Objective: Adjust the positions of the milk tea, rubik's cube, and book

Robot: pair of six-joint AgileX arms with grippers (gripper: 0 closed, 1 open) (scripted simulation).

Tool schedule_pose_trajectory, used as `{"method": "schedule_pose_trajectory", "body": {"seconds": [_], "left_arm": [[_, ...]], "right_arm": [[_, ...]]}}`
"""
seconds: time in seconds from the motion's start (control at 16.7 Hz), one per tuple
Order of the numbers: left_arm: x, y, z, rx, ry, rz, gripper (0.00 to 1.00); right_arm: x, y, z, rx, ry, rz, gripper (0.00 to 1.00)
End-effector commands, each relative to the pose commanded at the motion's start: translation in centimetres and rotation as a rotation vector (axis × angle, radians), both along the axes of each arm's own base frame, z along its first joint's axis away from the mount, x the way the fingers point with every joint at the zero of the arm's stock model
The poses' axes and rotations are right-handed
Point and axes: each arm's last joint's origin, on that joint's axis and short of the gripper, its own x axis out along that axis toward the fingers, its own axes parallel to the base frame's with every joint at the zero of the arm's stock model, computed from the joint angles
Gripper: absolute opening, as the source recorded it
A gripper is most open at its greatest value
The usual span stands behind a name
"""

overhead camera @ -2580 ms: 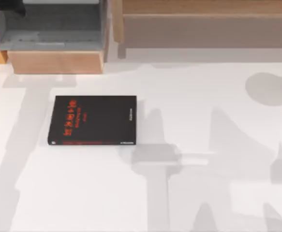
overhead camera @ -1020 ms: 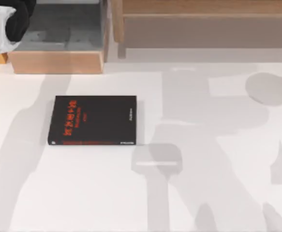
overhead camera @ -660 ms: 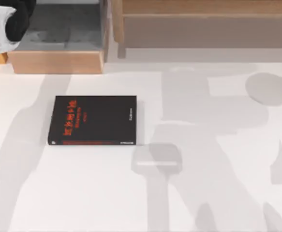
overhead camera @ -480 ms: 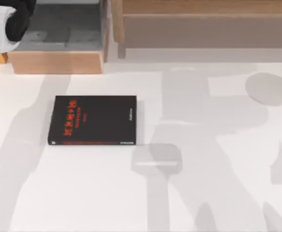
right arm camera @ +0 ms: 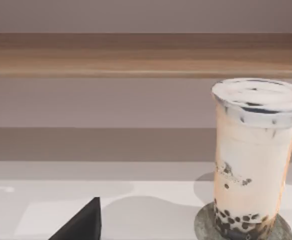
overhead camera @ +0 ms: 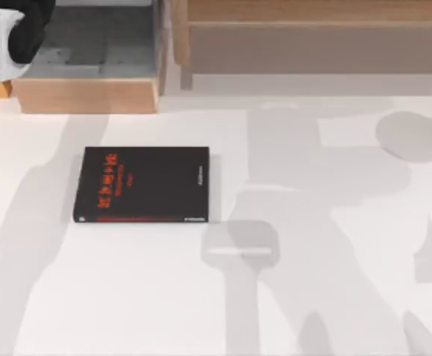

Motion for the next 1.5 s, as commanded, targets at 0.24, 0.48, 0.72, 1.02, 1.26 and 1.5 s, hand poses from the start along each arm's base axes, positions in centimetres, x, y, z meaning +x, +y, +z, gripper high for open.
{"method": "schedule_pose_trajectory", "body": {"seconds": [0.24,0.48,0.72,1.02,1.26,1.5], "left_arm": [[0.0,0.0,0.0,0.000,0.000,0.000,0.00],[-0.1,-0.1,0.1,0.001,-0.002,-0.002,0.00],[-1.0,-0.1,1.0,0.001,-0.002,-0.002,0.00],[-0.9,0.0,1.1,0.003,-0.003,0.001,0.00],[-3.4,-1.2,3.4,0.096,-0.049,0.028,0.00],[-9.0,-3.3,5.6,0.346,-0.073,0.072,0.00]], "right_arm": [[0.0,0.0,0.0,0.000,0.000,0.000,1.00],[0.0,0.0,0.0,0.000,0.000,0.000,1.00],[0.0,0.0,0.0,0.000,0.000,0.000,1.00],[0.0,0.0,0.0,0.000,0.000,0.000,1.00],[0.0,0.0,0.0,0.000,0.000,0.000,1.00],[0.0,0.0,0.0,0.000,0.000,0.000,1.00]]}}
